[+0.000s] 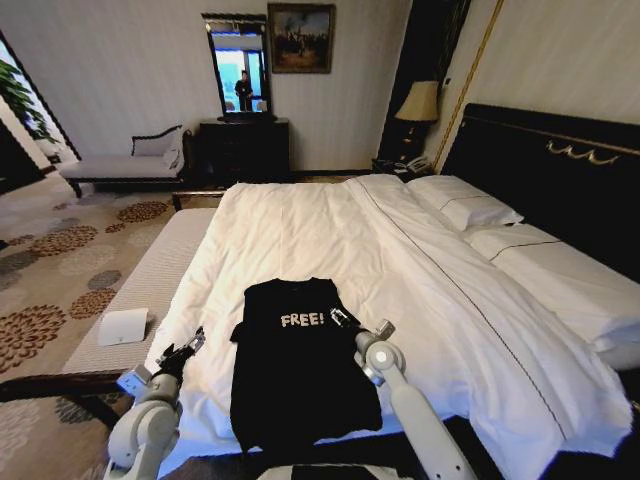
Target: Fold the clothes on the bed.
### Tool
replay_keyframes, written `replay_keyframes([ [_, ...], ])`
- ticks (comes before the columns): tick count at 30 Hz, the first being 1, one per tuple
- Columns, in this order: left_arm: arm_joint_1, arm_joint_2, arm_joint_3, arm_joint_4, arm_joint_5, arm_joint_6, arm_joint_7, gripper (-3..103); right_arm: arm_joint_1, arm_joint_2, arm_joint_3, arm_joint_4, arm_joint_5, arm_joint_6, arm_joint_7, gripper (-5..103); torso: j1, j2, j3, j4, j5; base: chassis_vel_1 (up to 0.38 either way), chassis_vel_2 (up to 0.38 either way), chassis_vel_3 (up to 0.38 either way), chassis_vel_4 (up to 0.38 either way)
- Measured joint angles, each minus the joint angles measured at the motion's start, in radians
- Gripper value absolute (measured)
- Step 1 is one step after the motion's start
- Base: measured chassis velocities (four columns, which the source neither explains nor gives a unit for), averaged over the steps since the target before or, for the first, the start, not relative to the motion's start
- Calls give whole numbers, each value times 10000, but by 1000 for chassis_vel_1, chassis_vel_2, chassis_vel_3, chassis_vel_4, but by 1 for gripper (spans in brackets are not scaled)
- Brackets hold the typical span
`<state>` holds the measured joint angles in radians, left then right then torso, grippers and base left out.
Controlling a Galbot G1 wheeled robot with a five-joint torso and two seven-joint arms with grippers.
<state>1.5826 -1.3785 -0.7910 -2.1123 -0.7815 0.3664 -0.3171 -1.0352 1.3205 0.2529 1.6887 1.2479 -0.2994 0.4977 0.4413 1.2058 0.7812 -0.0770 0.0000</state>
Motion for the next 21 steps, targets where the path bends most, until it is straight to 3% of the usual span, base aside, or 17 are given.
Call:
replay_keyframes([
  [12, 31, -5, -95, -1, -56, -10, 0, 100, 1068, 6, -8, -1813, -117, -15, 15, 100, 0, 0, 1, -1, 1, 0, 0, 0, 0],
  [21, 7, -18, -107, 4, -69, -10, -2, 100, 1122, 31, -116, -1755, 210, -265, -175, 100, 0, 0, 0, 0, 0, 0, 0, 0, 0],
])
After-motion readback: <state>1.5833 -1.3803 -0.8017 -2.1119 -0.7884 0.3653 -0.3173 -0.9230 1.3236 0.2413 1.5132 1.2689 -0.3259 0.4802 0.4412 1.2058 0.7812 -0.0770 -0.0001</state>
